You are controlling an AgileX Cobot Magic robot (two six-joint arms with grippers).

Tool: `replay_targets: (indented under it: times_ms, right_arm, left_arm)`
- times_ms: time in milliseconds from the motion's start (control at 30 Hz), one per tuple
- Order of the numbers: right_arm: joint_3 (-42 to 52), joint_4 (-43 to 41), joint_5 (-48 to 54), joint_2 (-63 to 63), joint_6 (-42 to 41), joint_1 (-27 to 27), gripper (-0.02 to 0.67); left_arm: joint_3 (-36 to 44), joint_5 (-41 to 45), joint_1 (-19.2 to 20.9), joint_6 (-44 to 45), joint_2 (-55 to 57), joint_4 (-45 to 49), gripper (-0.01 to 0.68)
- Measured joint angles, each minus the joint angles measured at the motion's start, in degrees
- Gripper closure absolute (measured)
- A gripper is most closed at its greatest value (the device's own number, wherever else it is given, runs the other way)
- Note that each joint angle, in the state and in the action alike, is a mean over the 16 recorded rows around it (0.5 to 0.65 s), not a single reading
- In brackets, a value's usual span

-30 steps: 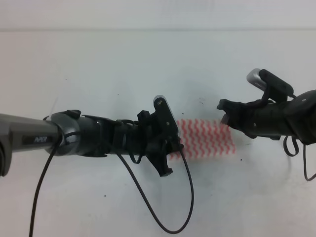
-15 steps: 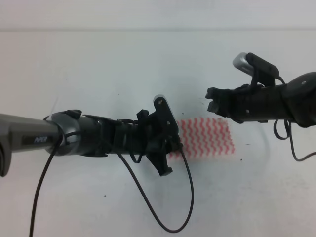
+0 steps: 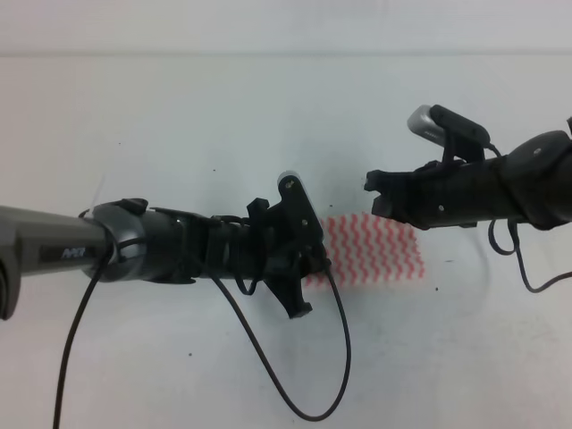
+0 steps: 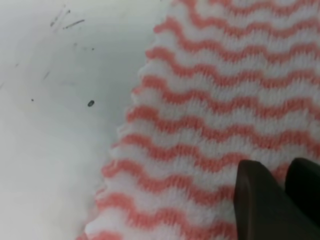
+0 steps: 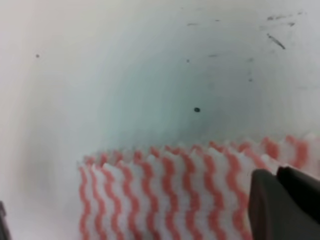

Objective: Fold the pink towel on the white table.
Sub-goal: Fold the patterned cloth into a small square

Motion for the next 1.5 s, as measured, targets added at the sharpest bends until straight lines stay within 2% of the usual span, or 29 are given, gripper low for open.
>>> replay_targets:
  times_ms: [667,1200,1500]
  right_arm:
    - [-2.3,-1.2,-0.8,4.6,0.1,-0.5,0.666]
    - [-3.7,-3.3,-2.3,6.3,0.2,-5.3,0.666]
    - [-5.6,-4.1,3.3,6.1,0.1,-7.7,0.666]
  left_arm:
    - [-0.1,0.5,0.0,0.0,0.0,0.8,0.547]
    - [-0.2,0.0,0.0,0.0,0.0,1.7,0.546]
    - [-0.1,0.0,0.0,0.0,0.0,1.1,0.546]
